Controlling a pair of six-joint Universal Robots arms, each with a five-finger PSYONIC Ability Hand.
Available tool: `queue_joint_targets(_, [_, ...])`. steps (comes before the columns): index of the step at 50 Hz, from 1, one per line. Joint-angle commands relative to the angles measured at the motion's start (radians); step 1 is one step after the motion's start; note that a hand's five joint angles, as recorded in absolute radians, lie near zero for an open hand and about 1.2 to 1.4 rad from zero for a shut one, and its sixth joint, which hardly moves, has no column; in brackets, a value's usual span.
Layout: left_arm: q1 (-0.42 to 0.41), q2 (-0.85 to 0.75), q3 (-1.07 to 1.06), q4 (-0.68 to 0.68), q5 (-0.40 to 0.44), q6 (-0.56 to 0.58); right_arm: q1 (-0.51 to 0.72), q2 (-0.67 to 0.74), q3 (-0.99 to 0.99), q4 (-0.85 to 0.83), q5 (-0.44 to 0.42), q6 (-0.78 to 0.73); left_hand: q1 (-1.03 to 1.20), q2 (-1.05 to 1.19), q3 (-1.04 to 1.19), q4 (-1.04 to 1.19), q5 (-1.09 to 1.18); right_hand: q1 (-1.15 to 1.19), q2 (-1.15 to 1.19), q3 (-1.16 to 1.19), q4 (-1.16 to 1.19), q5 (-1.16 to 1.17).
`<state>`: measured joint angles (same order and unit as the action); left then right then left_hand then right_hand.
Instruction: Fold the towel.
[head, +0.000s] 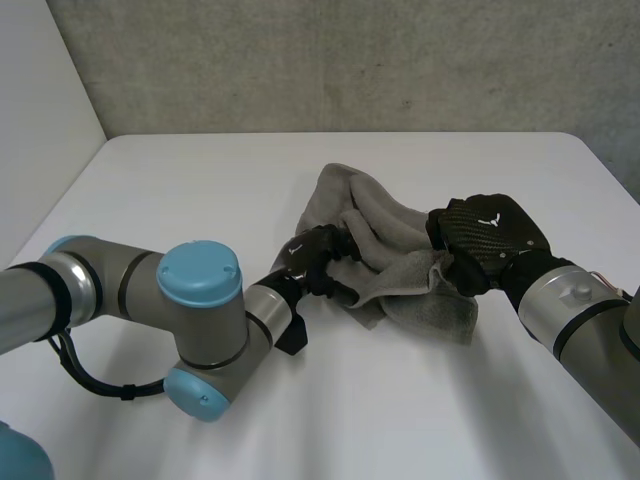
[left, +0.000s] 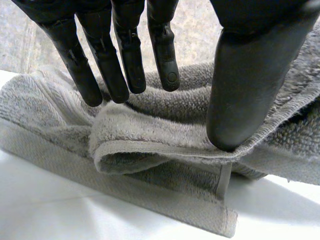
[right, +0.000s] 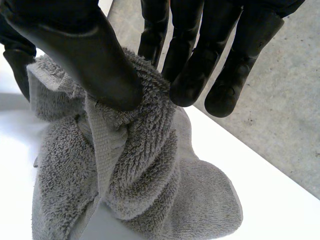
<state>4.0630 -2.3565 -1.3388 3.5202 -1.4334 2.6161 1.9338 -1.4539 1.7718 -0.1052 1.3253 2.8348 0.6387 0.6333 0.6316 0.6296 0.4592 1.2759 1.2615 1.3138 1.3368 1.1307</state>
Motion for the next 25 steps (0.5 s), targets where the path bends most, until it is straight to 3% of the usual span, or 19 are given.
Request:
queue_joint_targets(1, [-0.006,-0.024,0.003,0.003,-0.001,0.002,-0.004,0.009,-0.002,-0.005,0.0,0.002,-0.011,-0.006,-0.004,-0.002,-0.006,0.12,0.135,0.083,0.059,0.091])
queue_joint_targets(16, [-0.004,-0.052,0.012,0.006,-0.002,0.002,-0.052,0.006,-0.009,-0.013,0.0,0.003,-0.023,-0.018,-0.016,-0.014,-0.018,0.12,0.135,0.083,0.059,0.091])
queue_joint_targets(25, [0.031,0.065,-0.005,0.003,0.002,-0.001,-0.081,0.01,-0.008,-0.041,0.002,0.003,-0.038,-0.032,-0.031,-0.029,-0.033,0.12,0.135,0.083,0.059,0.091])
